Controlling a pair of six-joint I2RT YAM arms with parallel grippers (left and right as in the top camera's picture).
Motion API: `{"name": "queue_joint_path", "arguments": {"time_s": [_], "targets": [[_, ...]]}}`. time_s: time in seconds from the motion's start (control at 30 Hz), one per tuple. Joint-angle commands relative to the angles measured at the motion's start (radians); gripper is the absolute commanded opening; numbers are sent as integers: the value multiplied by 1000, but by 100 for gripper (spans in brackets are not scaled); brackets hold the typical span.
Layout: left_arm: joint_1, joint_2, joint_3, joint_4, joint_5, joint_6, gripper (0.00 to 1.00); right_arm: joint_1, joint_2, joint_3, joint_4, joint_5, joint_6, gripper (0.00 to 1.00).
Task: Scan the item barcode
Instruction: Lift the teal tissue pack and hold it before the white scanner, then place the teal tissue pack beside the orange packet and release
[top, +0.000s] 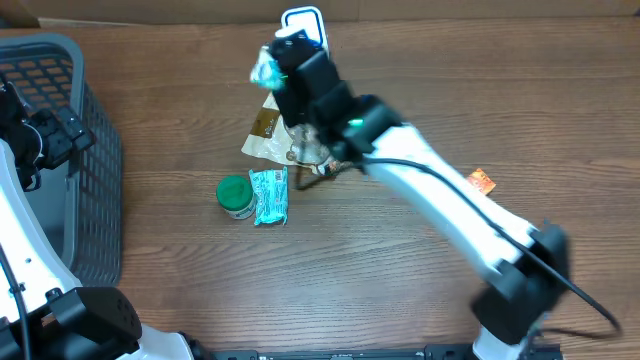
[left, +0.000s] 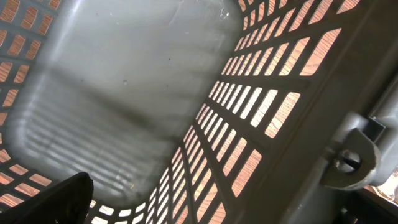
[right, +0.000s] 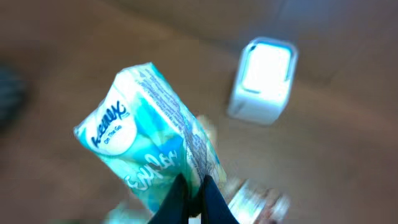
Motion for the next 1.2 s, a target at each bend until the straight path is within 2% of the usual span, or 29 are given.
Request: {"name": "queue_joint_path", "arguments": {"time_s": [0.0, 0.03, 0.2, 0.33, 0.5, 0.73, 0.93, 1.07, 1.1, 1.13, 1.17], "targets": [[6, 10, -2, 1, -10, 14, 100, -68, -104, 13, -162, -263, 203, 4], [6, 10, -2, 1, -10, 14, 100, -106, -129, 13, -261, -263, 243, 4], [6, 10, -2, 1, -10, 14, 100, -249, -138, 7, -546, -252, 346, 4], [6, 10, -2, 1, -10, 14, 100, -373, -127, -63, -640, -133, 436, 4], [6, 10, -2, 1, -10, 14, 100, -513, -127, -251, -543, -107, 471, 4], [6, 10, -2, 1, -10, 14, 100, -631, -126, -510, -283, -113, 470, 4], [6, 10, -2, 1, -10, 14, 100, -672, -126, -593, -161, -113, 467, 4], [6, 10, -2, 1, -10, 14, 100, -672, -126, -593, -164, -113, 466, 4], [6, 10, -2, 1, -10, 14, 100, -672, -126, -593, -169, -113, 466, 9], [6, 10, -2, 1, -10, 14, 100, -672, -126, -593, -174, -113, 466, 18], [6, 10, -2, 1, -10, 14, 99, -672, -126, -593, -184, -113, 466, 18]]}}
